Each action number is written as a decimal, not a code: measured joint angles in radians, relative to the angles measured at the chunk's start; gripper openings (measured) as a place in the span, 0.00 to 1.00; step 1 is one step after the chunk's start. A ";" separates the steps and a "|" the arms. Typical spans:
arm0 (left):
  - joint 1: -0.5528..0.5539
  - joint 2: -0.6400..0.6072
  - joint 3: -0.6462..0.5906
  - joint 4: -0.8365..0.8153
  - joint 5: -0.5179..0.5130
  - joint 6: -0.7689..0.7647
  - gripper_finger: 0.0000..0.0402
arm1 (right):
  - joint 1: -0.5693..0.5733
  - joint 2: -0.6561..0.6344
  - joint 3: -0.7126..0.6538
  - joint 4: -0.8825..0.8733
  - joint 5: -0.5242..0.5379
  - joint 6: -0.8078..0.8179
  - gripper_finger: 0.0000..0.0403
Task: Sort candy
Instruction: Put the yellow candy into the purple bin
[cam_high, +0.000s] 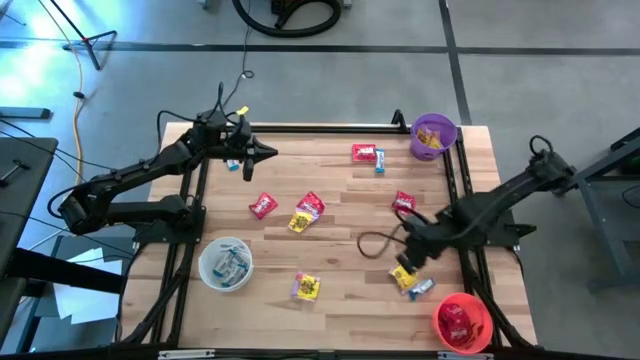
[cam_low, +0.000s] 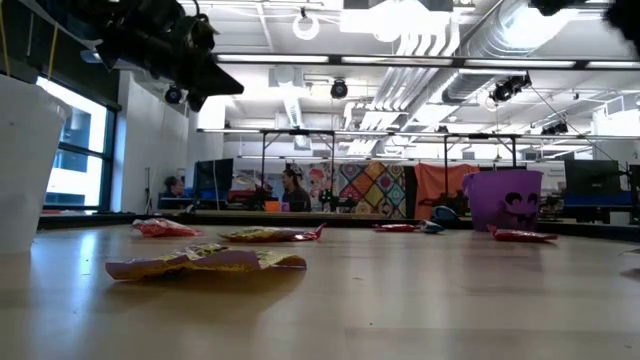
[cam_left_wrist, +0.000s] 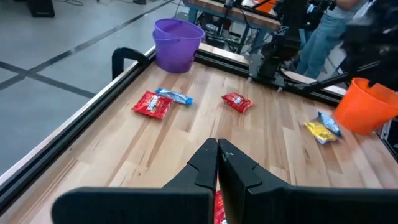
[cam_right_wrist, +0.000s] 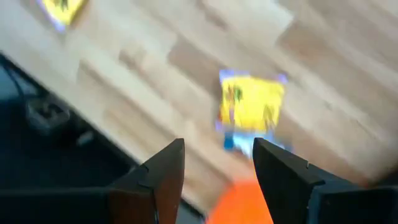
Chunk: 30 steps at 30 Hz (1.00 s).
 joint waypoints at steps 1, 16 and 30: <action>0.000 0.000 0.000 -0.003 0.000 0.000 0.00 | -0.028 0.000 -0.035 0.048 0.001 -0.010 0.46; 0.000 0.000 0.000 -0.063 -0.001 -0.008 0.00 | -0.116 0.244 -0.232 0.278 -0.126 -0.035 0.74; 0.000 0.000 0.000 -0.073 -0.002 0.008 0.00 | -0.101 0.465 -0.231 0.350 -0.233 -0.115 0.65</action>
